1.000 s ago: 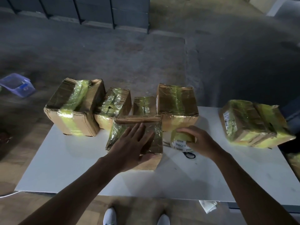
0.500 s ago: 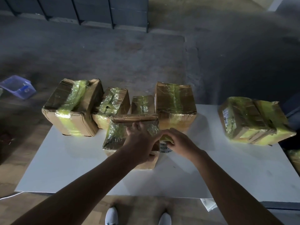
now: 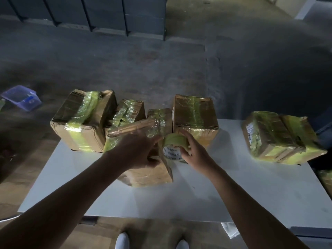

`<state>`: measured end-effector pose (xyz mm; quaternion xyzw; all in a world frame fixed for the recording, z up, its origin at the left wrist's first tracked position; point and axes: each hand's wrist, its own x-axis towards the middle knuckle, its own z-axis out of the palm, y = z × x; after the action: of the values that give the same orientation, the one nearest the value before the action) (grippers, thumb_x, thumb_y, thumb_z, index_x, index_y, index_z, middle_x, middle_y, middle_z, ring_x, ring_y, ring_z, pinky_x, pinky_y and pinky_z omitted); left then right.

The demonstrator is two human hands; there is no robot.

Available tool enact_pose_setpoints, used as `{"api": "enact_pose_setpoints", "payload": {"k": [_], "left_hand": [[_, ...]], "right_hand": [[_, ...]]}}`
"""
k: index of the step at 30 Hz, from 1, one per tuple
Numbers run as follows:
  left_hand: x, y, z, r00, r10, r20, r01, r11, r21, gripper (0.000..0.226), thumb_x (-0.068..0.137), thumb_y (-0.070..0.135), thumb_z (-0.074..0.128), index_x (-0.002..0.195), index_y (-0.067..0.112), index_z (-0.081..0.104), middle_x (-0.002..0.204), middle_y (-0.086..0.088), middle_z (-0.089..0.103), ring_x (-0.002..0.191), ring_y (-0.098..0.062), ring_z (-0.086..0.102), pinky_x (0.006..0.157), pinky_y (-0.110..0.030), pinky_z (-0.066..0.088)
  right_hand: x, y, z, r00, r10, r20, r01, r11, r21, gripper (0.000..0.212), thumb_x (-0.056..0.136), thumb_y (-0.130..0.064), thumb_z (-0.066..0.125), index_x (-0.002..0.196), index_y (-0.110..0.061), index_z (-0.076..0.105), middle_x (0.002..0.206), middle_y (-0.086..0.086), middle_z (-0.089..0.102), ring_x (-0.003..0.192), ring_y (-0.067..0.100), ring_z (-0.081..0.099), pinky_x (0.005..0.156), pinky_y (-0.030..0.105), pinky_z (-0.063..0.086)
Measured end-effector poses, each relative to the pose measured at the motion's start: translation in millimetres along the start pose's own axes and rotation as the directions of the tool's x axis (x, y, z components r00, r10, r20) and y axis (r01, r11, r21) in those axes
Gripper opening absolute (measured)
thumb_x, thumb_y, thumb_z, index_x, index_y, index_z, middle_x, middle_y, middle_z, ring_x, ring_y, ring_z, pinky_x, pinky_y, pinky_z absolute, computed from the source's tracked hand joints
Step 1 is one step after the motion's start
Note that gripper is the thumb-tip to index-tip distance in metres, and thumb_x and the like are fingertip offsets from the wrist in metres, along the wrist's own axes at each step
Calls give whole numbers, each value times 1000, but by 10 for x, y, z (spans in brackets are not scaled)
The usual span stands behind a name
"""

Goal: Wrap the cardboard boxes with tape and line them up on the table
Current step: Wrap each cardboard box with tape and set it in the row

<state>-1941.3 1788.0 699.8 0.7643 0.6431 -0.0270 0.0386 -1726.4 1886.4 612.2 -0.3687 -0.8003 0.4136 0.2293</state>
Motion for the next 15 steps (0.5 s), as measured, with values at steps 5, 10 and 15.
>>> {"api": "enact_pose_setpoints", "payload": {"k": [5, 10, 15], "left_hand": [[-76, -166, 30, 999, 15, -42, -15, 1000, -11, 83, 73, 63, 70, 141, 33, 31, 136, -9, 51, 107, -26, 62, 75, -34, 55], [-137, -256, 27, 995, 58, -86, -60, 998, -27, 78, 68, 60, 75, 134, 34, 42, 136, -8, 51, 98, -24, 66, 62, -27, 48], [-160, -298, 78, 988, 103, -111, -109, 993, -48, 77, 69, 61, 73, 135, 37, 40, 112, -6, 63, 90, -24, 67, 65, -27, 49]], "right_hand": [[81, -57, 22, 998, -64, 21, 66, 995, -79, 59, 90, -5, 58, 145, -20, 39, 129, -5, 50, 113, 5, 50, 84, 9, 42], [80, -47, 3, 987, -134, 92, 151, 963, -223, 59, 86, -5, 59, 142, -15, 43, 131, 9, 56, 112, 23, 57, 88, 31, 48], [-6, 59, 27, 953, -56, 297, 196, 862, -467, 63, 87, -8, 63, 144, -24, 43, 126, 7, 58, 100, 15, 56, 90, 42, 51]]}}
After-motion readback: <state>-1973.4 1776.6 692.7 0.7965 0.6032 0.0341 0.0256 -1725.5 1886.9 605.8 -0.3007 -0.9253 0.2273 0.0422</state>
